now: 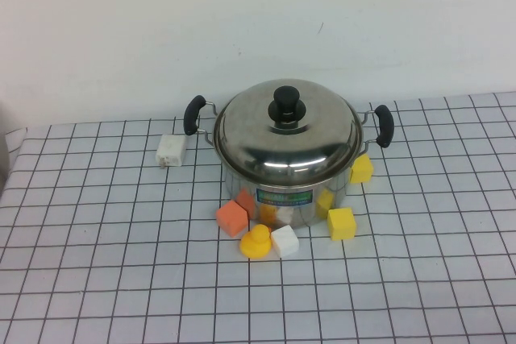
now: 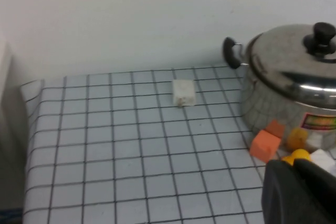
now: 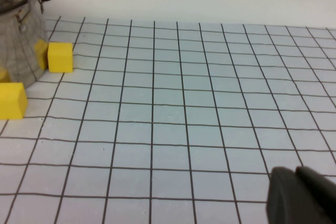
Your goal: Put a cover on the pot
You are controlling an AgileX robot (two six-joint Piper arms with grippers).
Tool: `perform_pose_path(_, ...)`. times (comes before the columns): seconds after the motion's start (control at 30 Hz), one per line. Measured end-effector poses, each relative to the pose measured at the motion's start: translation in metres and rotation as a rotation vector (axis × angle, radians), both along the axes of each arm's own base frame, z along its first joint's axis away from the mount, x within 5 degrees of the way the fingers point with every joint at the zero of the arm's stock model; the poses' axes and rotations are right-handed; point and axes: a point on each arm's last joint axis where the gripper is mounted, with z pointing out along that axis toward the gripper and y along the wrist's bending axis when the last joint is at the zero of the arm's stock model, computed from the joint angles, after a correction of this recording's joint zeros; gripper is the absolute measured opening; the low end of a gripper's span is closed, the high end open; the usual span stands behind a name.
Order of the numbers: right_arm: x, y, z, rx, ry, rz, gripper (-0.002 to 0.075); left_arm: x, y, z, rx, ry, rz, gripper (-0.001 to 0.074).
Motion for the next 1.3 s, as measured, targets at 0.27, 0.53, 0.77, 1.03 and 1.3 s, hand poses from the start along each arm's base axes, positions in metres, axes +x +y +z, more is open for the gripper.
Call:
perform_pose_path(0.27, 0.0, 0.0, 0.0, 0.0, 0.0, 0.0, 0.0009, -0.003, 0.012, -0.018, -0.097, 0.002, 0.164, 0.0)
perform_pose_path(0.53, 0.0, 0.0, 0.0, 0.0, 0.0, 0.0, 0.0009, -0.006, 0.014, -0.044, -0.183, -0.218, 0.254, 0.0)
perform_pose_path(0.77, 0.0, 0.0, 0.0, 0.0, 0.0, 0.0, 0.0009, -0.004, 0.013, -0.085, -0.281, -0.24, 0.281, 0.0)
perform_pose_path(1.03, 0.0, 0.0, 0.0, 0.0, 0.0, 0.0, 0.0009, 0.0, 0.01, -0.128, -0.324, -0.154, 0.276, 0.0)
perform_pose_path(1.3, 0.0, 0.0, 0.0, 0.0, 0.0, 0.0, 0.0009, 0.0, 0.006, -0.125, -0.312, -0.21, 0.215, 0.0)
